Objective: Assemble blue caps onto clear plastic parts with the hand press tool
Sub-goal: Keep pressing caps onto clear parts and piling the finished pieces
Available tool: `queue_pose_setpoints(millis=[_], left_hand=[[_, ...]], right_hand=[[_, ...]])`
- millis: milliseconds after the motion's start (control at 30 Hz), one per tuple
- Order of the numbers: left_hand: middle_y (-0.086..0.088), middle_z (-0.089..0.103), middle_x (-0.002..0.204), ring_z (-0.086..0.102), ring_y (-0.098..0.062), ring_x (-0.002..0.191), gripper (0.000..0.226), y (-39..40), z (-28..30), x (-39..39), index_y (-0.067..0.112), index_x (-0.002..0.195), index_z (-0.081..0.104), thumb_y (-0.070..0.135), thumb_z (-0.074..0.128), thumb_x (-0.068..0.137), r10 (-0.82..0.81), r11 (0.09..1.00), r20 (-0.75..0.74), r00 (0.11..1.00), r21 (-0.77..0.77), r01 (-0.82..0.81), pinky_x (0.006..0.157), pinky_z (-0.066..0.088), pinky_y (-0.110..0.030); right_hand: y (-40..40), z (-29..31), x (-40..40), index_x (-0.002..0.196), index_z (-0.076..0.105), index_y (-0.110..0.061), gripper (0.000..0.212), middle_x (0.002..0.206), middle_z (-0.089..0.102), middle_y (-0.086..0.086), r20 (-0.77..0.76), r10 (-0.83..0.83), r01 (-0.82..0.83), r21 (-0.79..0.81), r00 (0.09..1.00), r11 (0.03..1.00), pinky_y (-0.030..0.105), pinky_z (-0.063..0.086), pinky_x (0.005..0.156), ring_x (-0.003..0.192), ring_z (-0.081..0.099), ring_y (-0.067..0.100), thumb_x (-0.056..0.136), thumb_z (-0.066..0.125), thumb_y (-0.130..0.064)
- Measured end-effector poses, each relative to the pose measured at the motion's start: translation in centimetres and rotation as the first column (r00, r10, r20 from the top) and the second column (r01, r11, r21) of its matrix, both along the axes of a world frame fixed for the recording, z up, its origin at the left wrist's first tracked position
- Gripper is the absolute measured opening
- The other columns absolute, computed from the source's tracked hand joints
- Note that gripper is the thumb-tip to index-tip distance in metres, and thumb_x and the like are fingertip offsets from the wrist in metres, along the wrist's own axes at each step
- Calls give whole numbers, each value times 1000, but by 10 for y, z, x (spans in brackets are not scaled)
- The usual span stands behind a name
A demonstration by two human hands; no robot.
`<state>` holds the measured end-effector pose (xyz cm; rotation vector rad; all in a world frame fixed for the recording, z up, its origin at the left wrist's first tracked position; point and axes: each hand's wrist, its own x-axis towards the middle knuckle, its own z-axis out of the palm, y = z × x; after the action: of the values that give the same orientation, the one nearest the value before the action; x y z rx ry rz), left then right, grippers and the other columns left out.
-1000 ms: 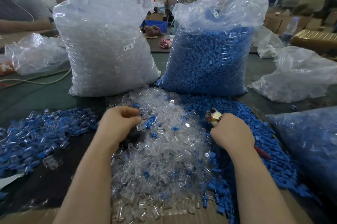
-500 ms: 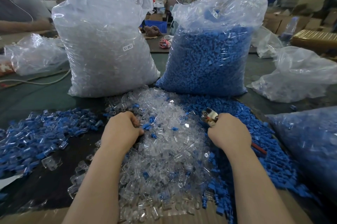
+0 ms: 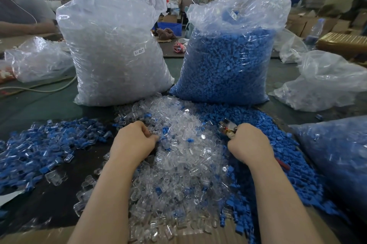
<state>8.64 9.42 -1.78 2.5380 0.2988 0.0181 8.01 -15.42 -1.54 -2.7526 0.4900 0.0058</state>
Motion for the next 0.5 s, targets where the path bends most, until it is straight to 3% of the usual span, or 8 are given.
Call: queue_pose_setpoints(millis=[167, 333, 433, 500], left_hand=[[3, 62, 87, 58, -16, 80, 13, 2, 0, -1, 26, 81, 57, 15, 63, 86, 33, 998, 34, 999, 51, -35, 69, 48, -30], [3, 65, 80, 60, -14, 75, 21, 0, 2, -2, 23, 79, 60, 40, 71, 86, -3, 999, -35, 999, 38, 4, 61, 45, -28], [5, 68, 86, 61, -12, 80, 11, -1, 4, -1, 27, 86, 64, 33, 72, 86, -28, 997, -57, 998, 69, 32, 71, 52, -31], [5, 68, 81, 61, -11, 77, 11, -2, 5, -2, 26, 85, 65, 34, 73, 86, -11, 997, -63, 998, 70, 16, 68, 50, -29]], right_hand=[[-1, -2, 0, 72, 44, -15, 20, 73, 51, 5, 20, -22, 22, -16, 1000, 1000, 27, 26, 46, 61, 46, 19, 84, 60, -12], [-1, -5, -1, 70, 43, -15, 23, 71, 50, 4, 43, -83, 83, -10, 996, 996, 28, 27, 47, 59, 44, 19, 84, 61, -13], [-1, -5, -1, 70, 44, -15, 23, 71, 50, 4, 26, -80, 80, -3, 996, 997, 28, 28, 47, 59, 44, 18, 84, 62, -14], [0, -5, -1, 72, 43, -16, 22, 72, 49, 3, 22, -74, 74, 10, 997, 997, 29, 29, 48, 59, 44, 18, 83, 62, -15]])
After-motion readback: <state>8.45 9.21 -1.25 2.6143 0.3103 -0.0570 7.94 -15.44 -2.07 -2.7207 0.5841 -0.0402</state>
